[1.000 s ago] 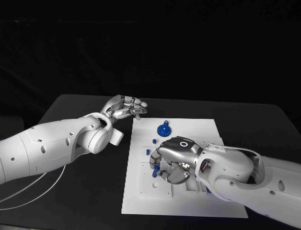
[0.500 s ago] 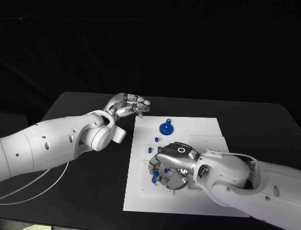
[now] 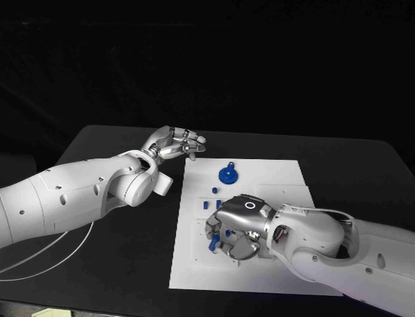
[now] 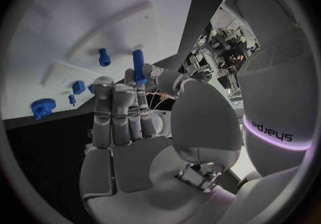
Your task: Assemble the parts on the task board
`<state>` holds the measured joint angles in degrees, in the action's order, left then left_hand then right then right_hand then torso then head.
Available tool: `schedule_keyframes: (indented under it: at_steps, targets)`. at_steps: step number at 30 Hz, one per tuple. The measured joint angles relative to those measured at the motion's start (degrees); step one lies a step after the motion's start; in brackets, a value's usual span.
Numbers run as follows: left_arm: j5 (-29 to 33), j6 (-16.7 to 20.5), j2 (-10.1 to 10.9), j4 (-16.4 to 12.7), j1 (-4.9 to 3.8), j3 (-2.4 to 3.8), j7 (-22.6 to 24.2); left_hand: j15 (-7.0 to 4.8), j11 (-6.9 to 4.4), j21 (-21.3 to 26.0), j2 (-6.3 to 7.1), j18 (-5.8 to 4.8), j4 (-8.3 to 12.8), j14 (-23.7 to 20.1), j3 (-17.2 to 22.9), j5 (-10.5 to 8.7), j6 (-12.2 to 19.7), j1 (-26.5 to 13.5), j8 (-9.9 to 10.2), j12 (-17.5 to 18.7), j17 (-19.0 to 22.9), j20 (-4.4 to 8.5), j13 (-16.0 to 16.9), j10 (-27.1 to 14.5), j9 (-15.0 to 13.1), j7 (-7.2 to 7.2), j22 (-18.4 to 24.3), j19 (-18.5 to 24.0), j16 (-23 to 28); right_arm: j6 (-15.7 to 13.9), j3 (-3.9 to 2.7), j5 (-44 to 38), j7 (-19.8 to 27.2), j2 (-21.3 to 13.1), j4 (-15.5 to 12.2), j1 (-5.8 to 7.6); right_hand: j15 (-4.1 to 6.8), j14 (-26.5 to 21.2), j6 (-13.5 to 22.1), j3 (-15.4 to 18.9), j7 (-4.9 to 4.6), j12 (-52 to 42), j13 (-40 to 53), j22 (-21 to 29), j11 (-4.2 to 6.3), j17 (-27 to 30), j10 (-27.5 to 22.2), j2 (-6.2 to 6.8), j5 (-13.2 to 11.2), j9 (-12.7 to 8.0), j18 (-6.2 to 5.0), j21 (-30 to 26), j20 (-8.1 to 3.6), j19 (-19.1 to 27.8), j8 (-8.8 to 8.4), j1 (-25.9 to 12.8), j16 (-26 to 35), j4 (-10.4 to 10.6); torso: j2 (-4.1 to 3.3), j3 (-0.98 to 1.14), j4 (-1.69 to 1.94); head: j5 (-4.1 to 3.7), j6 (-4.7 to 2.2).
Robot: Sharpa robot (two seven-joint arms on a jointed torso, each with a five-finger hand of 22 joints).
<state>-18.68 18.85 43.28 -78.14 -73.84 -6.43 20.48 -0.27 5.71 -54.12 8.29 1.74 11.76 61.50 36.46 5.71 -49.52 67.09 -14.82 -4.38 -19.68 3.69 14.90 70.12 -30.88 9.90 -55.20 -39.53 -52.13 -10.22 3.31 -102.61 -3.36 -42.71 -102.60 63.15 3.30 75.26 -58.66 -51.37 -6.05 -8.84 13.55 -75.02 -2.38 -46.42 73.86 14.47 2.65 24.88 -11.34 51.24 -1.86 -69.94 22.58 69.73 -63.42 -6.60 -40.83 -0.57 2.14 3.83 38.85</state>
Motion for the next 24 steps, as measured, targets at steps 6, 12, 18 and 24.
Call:
schedule_keyframes:
  at_steps: [6,12,18,24]
  targets:
    - [0.01,-0.01,-0.01,0.06,0.00,0.00,-0.01,0.00,0.00,0.00,-0.17,0.00,0.00,0.00,0.00,0.00,0.00,-0.17,0.00,0.00,-0.05,0.00,-0.01,0.00,0.00,0.00,-0.05,0.00,0.22,0.26,0.00,0.06,0.07,-0.27,-0.27,0.01,0.08,0.08,0.00,0.06,0.00,0.01,0.00,0.00,0.00,0.06,0.00,-0.34,-0.04,-0.02,-0.01,0.21,0.00,0.00,-0.05,-0.20,0.00,-0.06,-0.01,0.00,0.01,0.01,0.17]
    - [0.01,-0.01,0.02,0.08,0.01,-0.01,-0.02,0.00,0.00,0.00,-0.23,0.00,0.00,0.00,0.00,0.00,0.00,-0.23,0.00,0.00,-0.05,0.00,-0.01,0.00,0.00,0.00,-0.04,0.00,0.22,0.40,0.01,0.13,0.15,-0.59,-0.41,0.01,0.08,0.08,0.01,0.22,0.00,0.05,0.00,0.00,0.00,0.06,0.00,-0.47,-0.05,0.00,-0.01,0.21,0.00,0.00,0.06,-0.33,0.00,-0.21,-0.01,0.01,0.02,-0.01,0.28]
    - [0.02,-0.01,0.03,0.10,0.02,-0.01,-0.02,0.00,0.00,0.00,-0.23,0.00,0.00,0.00,0.00,0.00,0.00,-0.23,0.00,0.00,-0.10,0.00,-0.01,0.00,0.00,0.00,-0.04,0.00,0.22,0.55,0.01,0.15,0.21,-0.83,-0.52,0.00,0.08,0.08,0.06,0.18,0.06,0.06,0.42,0.00,0.00,0.06,0.00,-0.47,-0.05,0.09,-0.01,0.21,0.00,0.00,0.07,-0.33,0.00,-0.26,-0.01,-0.03,0.01,0.07,0.29]
    - [0.02,-0.02,0.03,0.11,0.03,-0.01,-0.02,0.00,0.00,0.00,-0.23,0.00,0.00,0.00,0.00,0.00,0.00,-0.23,0.00,0.00,-0.09,0.00,-0.01,0.00,-0.01,0.00,-0.04,0.00,0.22,0.73,0.03,0.06,0.23,-0.92,-0.54,0.00,0.09,0.08,-0.11,0.06,-0.12,0.21,0.85,0.00,0.00,0.06,0.00,-0.47,-0.21,0.10,0.00,0.21,0.01,-0.01,0.08,-0.32,0.00,-0.38,-0.01,-0.05,0.01,0.07,0.29]
